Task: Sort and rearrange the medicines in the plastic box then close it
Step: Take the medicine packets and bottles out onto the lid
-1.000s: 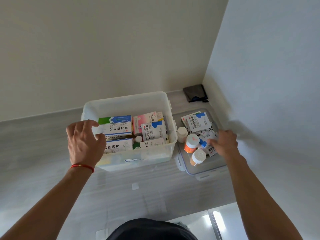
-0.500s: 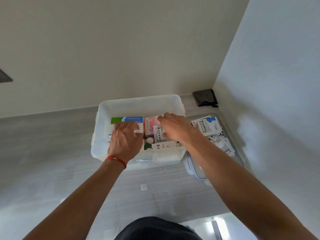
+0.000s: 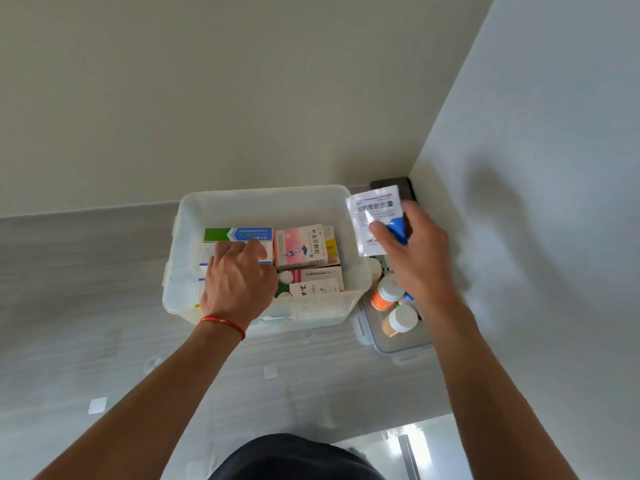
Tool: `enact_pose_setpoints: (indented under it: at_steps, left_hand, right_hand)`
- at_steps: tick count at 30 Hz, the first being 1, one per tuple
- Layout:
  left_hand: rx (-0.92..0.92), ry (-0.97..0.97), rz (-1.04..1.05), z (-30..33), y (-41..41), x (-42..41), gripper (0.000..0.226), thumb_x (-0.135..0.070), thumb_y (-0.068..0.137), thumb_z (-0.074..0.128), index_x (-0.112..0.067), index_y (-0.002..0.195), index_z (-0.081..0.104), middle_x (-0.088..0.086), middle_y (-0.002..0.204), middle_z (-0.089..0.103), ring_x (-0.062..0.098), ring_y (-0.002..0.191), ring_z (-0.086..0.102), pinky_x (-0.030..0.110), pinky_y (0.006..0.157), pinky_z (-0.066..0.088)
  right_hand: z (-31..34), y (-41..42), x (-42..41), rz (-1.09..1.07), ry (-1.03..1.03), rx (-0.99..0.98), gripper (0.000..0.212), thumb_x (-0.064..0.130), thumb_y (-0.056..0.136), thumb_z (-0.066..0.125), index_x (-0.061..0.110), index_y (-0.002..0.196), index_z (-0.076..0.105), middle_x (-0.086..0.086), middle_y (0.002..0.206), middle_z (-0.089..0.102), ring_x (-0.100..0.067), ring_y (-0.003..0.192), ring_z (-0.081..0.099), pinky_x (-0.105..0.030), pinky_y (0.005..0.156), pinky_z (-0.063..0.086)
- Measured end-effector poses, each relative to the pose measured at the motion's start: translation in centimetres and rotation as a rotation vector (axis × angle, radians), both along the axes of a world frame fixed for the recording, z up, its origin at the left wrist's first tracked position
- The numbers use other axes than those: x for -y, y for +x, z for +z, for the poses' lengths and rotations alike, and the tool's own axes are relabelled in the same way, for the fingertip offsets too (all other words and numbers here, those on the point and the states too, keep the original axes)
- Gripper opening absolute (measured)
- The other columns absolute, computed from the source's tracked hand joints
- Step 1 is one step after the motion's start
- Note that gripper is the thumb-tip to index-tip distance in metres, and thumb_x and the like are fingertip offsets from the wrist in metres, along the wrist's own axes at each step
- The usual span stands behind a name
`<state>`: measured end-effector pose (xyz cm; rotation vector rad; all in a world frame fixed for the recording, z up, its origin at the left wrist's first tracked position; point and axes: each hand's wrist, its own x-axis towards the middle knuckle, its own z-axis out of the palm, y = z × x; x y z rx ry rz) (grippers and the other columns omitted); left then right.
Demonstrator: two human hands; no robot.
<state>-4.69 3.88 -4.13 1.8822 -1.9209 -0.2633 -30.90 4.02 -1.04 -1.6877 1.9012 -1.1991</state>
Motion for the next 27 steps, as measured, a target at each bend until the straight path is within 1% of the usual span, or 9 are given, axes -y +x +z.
enact_pose_setpoints:
  at_steps: [4,8,11,14,17,19,21,24,27]
  left_hand:
    - [0.026,-0.014,-0.015,0.0,-0.5,0.3,0.013,-0.012,0.082,0.063,-0.009,0.092,0.071,0.012,0.090,0.073,0.035,0.098,0.059,0.046,0.079,0.053]
    - [-0.001,-0.015,-0.003,-0.2,-0.3,0.2,0.016,-0.008,0.081,0.059,-0.009,0.092,0.071,0.012,0.090,0.073,0.035,0.098,0.058,0.045,0.077,0.053]
    - [-0.012,-0.002,0.004,-0.3,-0.1,0.3,0.023,-0.004,0.080,0.055,-0.010,0.094,0.071,0.012,0.093,0.074,0.033,0.101,0.057,0.045,0.080,0.053]
    - [-0.052,-0.009,0.006,-0.3,0.0,0.2,0.030,0.004,0.078,0.051,-0.011,0.095,0.071,0.010,0.095,0.073,0.031,0.104,0.057,0.041,0.080,0.052]
    - [-0.144,-0.007,0.005,0.0,0.2,0.2,0.044,0.015,0.074,0.044,-0.012,0.095,0.072,0.006,0.098,0.072,0.027,0.107,0.056,0.038,0.082,0.049]
    - [-0.216,-0.054,0.016,0.5,0.8,0.0,0.051,0.020,0.070,0.040,-0.010,0.093,0.073,0.006,0.098,0.072,0.027,0.105,0.057,0.037,0.081,0.051]
    - [-0.200,-0.150,0.030,0.8,2.3,-0.4,0.051,0.022,0.066,0.040,-0.009,0.088,0.073,0.008,0.094,0.073,0.030,0.100,0.059,0.038,0.075,0.052]
    - [-0.042,-0.212,0.064,0.8,5.3,-0.7,0.044,0.019,0.063,0.046,-0.010,0.084,0.073,0.007,0.089,0.071,0.032,0.101,0.059,0.042,0.078,0.051]
    - [0.050,-0.160,0.108,0.3,7.3,-0.6,0.043,0.014,0.062,0.052,-0.014,0.087,0.072,0.001,0.099,0.070,0.031,0.114,0.053,0.046,0.090,0.043]
  right_hand:
    - [-4.2,-7.7,-3.7,-0.488,0.267,0.319,0.030,0.038,0.093,0.071,0.015,0.112,0.065,-0.002,0.108,0.076,-0.024,0.089,0.075,-0.046,0.077,0.063]
    - [-9.1,-10.0,-6.2,-0.628,0.395,0.641,0.031,0.024,0.097,0.069,0.009,0.123,0.063,-0.008,0.106,0.074,-0.015,0.077,0.073,-0.023,0.056,0.057]
    - [-10.9,-10.2,-6.7,-0.529,0.499,0.809,0.024,0.007,0.096,0.064,0.008,0.120,0.065,-0.012,0.102,0.078,-0.023,0.077,0.078,-0.030,0.066,0.063]
    - [-11.7,-10.1,-6.9,-0.497,0.611,0.562,0.015,0.005,0.091,0.062,0.006,0.104,0.070,-0.010,0.094,0.079,-0.028,0.086,0.077,-0.047,0.089,0.061]
    - [-10.8,-9.1,-6.9,-0.437,0.664,0.342,0.023,0.011,0.097,0.061,-0.003,0.114,0.068,-0.015,0.093,0.074,-0.027,0.079,0.073,-0.047,0.083,0.062]
    - [-9.2,-8.4,-7.0,-0.407,0.653,0.084,0.030,0.017,0.099,0.059,0.005,0.127,0.064,-0.017,0.117,0.071,-0.032,0.098,0.071,-0.041,0.081,0.060]
    - [-6.8,-7.4,-7.0,-0.391,0.514,0.040,0.035,0.017,0.097,0.058,0.015,0.132,0.062,-0.012,0.131,0.067,-0.032,0.112,0.067,-0.037,0.085,0.057]
    - [-2.5,-4.2,-6.4,-0.251,0.197,0.122,0.020,0.015,0.096,0.062,0.024,0.111,0.071,0.003,0.108,0.074,-0.013,0.091,0.070,-0.011,0.070,0.050]
    - [0.4,0.6,-4.7,0.015,-0.008,0.080,0.009,0.015,0.098,0.066,0.020,0.100,0.072,0.008,0.092,0.074,-0.004,0.082,0.069,-0.010,0.068,0.050]
